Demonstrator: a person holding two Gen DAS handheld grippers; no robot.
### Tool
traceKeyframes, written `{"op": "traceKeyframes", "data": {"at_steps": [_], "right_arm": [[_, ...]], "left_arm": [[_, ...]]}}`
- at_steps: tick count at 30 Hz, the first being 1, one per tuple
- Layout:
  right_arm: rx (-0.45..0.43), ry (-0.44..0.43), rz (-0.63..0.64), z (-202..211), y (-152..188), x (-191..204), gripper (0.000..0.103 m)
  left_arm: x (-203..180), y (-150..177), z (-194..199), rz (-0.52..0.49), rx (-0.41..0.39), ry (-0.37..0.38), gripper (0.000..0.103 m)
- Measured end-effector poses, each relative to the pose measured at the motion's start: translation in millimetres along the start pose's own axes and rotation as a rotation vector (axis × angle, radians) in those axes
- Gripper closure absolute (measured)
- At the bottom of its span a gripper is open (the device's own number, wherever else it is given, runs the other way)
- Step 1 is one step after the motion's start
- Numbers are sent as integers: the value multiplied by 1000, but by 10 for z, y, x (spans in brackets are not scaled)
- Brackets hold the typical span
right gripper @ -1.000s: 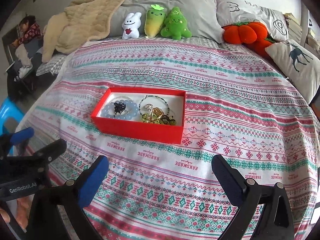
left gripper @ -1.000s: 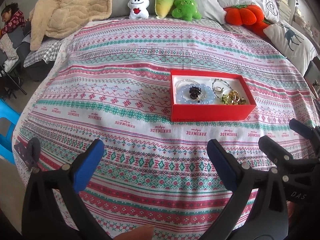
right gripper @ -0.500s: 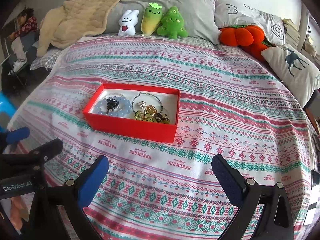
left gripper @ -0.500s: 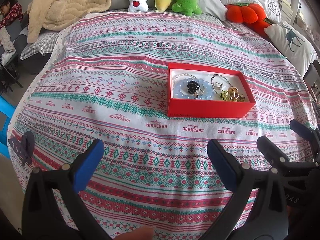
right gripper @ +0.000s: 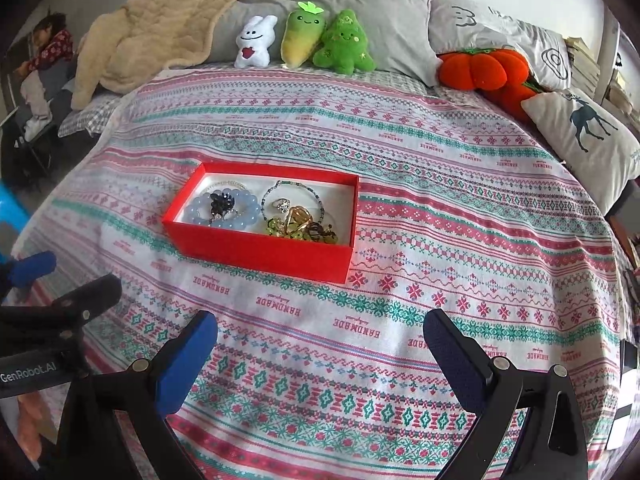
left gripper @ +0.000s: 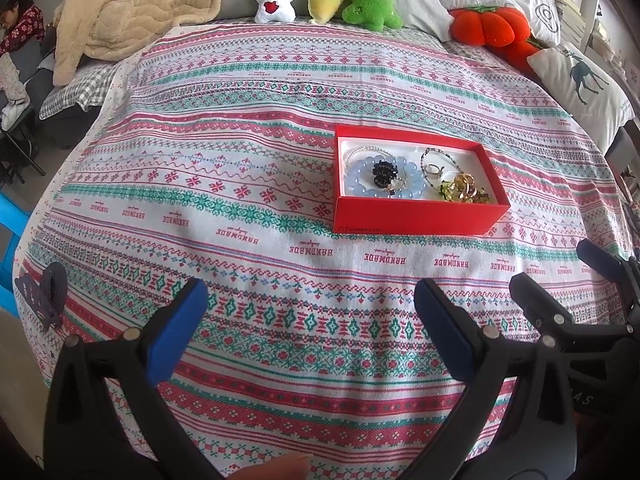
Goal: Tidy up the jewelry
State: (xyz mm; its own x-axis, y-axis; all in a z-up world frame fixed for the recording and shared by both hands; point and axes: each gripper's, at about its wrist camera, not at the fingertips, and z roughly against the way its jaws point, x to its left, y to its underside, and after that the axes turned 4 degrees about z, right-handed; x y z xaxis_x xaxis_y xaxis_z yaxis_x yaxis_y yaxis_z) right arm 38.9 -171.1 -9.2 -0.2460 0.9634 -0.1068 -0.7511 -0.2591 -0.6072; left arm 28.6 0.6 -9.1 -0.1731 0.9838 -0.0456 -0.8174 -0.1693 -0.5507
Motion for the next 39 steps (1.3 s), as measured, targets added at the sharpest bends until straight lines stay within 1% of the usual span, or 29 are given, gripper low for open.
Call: {"op": "traceKeyframes", "data": {"at_steps": [39], "right_arm": [[6, -3, -4, -39, 21, -15, 0]], "left_arm": [[-18, 15, 0, -5, -2, -1, 1]]}}
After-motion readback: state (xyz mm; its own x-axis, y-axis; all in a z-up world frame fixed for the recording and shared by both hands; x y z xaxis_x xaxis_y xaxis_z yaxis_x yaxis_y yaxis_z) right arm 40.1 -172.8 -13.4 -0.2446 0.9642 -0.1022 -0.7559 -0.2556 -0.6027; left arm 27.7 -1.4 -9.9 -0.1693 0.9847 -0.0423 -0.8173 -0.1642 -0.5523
